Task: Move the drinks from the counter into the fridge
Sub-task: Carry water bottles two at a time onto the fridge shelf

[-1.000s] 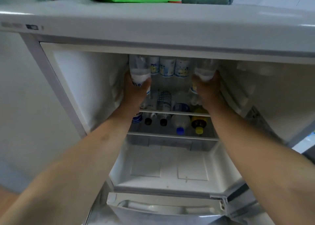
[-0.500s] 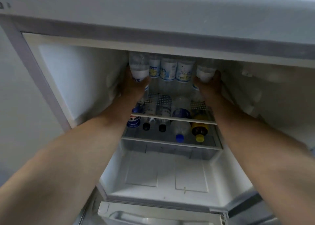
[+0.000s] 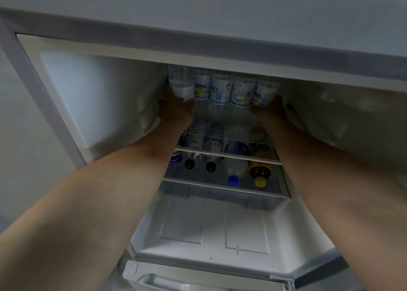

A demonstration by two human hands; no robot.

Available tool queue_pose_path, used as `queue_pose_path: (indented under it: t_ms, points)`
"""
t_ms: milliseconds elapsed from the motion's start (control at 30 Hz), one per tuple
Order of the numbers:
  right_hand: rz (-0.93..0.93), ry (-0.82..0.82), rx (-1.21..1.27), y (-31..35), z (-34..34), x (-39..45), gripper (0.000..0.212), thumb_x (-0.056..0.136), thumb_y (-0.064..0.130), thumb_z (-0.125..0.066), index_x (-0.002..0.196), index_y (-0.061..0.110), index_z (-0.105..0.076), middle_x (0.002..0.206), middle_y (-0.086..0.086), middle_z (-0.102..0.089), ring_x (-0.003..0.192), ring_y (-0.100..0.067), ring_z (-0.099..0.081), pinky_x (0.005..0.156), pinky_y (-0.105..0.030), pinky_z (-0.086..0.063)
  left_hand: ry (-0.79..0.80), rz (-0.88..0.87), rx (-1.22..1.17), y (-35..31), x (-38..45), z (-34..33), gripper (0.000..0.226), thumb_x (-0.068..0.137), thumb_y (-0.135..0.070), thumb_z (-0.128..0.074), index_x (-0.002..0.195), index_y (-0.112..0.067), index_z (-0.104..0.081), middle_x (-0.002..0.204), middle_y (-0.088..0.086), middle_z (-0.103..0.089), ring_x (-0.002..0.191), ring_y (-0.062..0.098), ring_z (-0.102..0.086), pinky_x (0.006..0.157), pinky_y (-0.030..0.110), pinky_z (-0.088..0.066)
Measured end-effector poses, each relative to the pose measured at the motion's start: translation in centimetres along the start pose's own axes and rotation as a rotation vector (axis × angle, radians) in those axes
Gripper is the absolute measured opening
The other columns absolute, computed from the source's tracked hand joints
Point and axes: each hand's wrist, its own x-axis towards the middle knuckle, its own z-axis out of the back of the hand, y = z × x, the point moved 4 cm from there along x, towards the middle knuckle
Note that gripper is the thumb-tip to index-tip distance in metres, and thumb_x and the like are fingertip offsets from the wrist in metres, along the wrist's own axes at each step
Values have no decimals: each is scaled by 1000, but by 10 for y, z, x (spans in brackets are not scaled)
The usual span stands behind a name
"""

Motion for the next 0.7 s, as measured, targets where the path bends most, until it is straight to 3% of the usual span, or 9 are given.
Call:
queue_pose_path:
  t_ms: [167,267,367,467,600,700]
  points:
    - [-23,40,-78,-1,1,7,81,84,26,-77,150,11,-31,146,-16,-47,127,-33,-52,101,-45,-51,1,32,-1,-2,10,0,72,94,-28,-66,153,-16,-28,151,13,-43,136,31,-46,111,45,-42]
    - [1,66,-78,-8,1,3,64,86,22,-74,142,11,-46,139,-15,-55,121,-32,-57,97,-35,-50,-7,66,47,-5,18,-2,79,94,-17,-66,156,-12,-19,158,14,-32,142,31,-38,116,41,-36]
    - [-13,66,-40,-14,3,-3,59,88,23,-70,141,12,-47,137,-14,-56,118,-30,-58,98,-38,-51,50,98,158,-5,17,-9,77,97,-15,-60,157,-6,-12,159,17,-26,143,31,-33,118,37,-31]
    - [2,59,21,-14,6,-13,61,88,21,-70,143,11,-44,139,-13,-55,121,-29,-57,102,-40,-50,34,137,22,3,5,-15,59,102,-19,-48,153,-3,-22,154,20,-34,140,33,-37,117,40,-34]
    - [49,0,72,-6,10,-31,42,90,17,-63,131,10,-58,128,-10,-63,114,-25,-61,97,-34,-52,-16,148,-109,17,-18,-18,77,96,-17,-60,157,-8,-14,157,21,-30,141,35,-37,115,44,-36]
    - [103,-125,68,-2,12,-53,35,90,13,-60,125,7,-63,118,1,-60,104,-11,-57,75,-8,-43,-72,62,-128,20,-33,-13,70,93,-15,-62,153,-6,-27,151,22,-39,137,35,-42,113,41,-36]
